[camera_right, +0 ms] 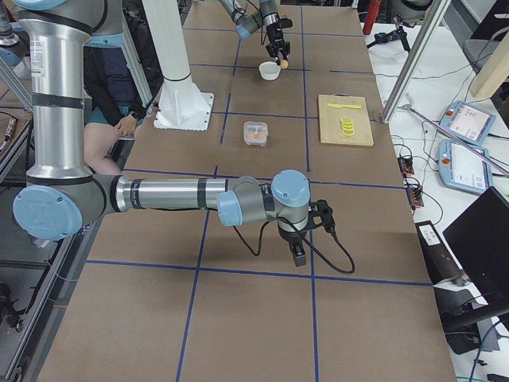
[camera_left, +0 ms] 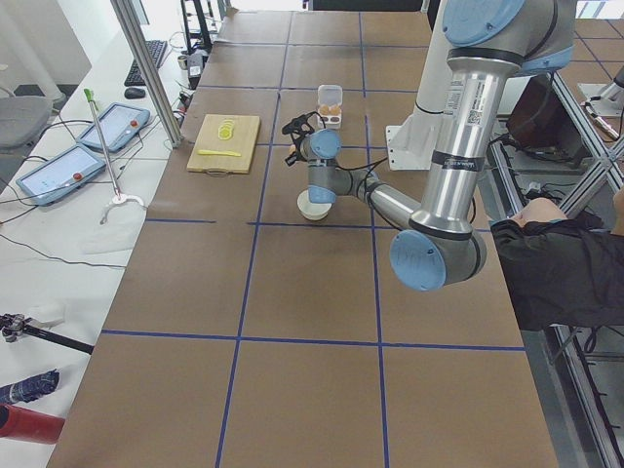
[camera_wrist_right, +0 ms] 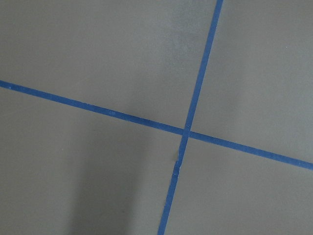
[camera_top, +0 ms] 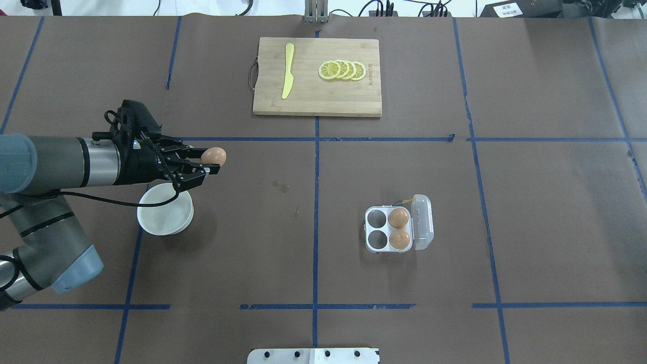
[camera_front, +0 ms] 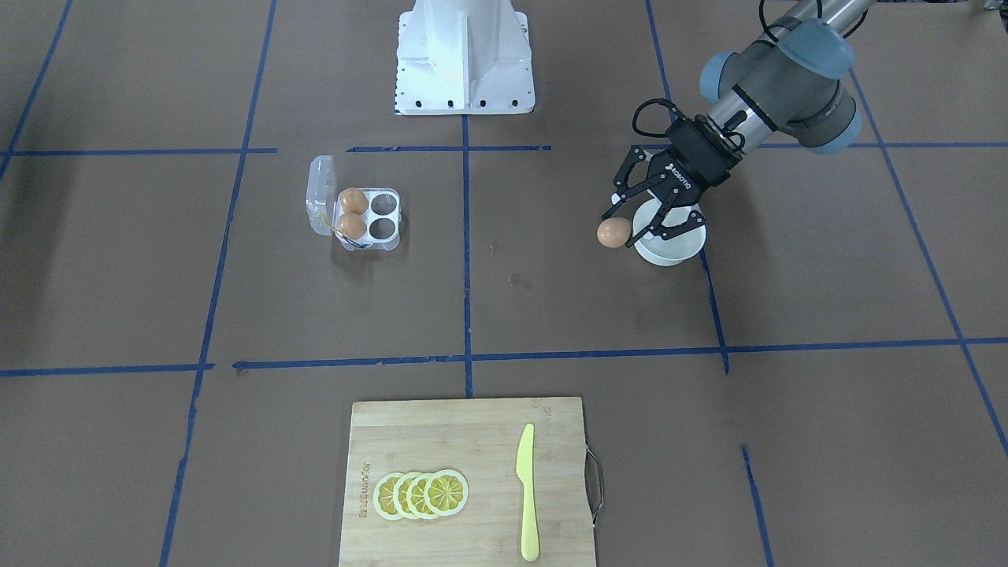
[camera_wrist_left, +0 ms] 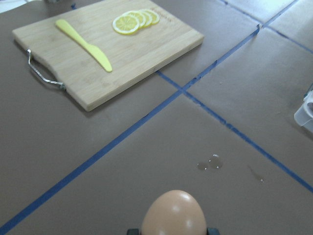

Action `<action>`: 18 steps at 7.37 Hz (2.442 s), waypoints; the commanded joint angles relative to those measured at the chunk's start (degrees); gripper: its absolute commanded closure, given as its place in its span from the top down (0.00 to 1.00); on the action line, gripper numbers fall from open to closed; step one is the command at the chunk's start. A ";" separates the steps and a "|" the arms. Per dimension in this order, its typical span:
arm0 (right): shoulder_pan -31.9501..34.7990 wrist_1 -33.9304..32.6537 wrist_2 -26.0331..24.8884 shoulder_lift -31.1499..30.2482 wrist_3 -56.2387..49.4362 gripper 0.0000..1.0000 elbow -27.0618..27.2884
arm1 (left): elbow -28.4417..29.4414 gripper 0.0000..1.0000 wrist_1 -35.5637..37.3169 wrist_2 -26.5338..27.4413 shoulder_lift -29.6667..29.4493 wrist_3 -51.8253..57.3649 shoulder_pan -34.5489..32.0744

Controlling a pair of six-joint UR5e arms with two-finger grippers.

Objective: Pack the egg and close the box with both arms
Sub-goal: 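Lift the brown egg out of the bowl with the left gripper, then carry the egg with the left gripper to the clear egg carton, then lower the egg into the empty carton cup and open the left gripper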

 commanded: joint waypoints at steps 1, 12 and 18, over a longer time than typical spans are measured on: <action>0.00 0.00 0.00 0.12 0.00 1.00 -0.17 | 2.11 0.10 -6.79 -0.12 -4.78 0.56 3.10; 0.00 0.00 -0.27 0.30 -0.09 1.00 -0.44 | 23.54 0.03 -16.57 18.42 -24.22 5.39 22.37; 0.00 0.00 -0.44 0.30 -0.17 1.00 -0.44 | 29.18 0.09 -16.04 19.22 -28.88 5.48 22.81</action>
